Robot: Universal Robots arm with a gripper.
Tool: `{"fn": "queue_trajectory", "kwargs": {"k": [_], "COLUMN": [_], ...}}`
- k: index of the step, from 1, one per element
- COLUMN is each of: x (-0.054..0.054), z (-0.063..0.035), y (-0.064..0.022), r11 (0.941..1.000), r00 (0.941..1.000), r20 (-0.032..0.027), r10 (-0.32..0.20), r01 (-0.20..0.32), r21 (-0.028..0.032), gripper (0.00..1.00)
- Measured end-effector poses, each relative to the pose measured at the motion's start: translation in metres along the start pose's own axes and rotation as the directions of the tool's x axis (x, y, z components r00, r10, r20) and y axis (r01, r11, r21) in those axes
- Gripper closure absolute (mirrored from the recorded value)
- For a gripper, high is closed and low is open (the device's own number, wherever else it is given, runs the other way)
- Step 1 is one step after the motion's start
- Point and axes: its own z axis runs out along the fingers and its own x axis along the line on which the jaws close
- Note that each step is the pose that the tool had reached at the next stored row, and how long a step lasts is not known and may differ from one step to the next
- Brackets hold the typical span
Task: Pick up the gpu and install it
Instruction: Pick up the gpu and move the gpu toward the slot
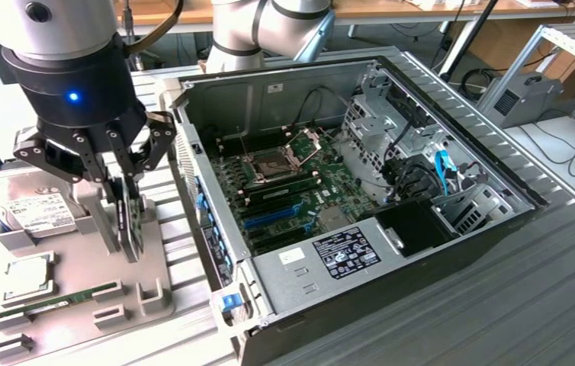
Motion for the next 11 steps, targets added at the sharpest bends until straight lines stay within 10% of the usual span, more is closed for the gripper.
{"fn": "queue_trajectory", "kwargs": {"k": [11], "x": [0.0], "z": [-0.0078], "y": [0.0028], "r11": [1.0], "r00": [1.0], "r20": [0.0006], "r10": [0.0], "r01": [0.0], "r21": [0.007], "gripper": [0.74]}}
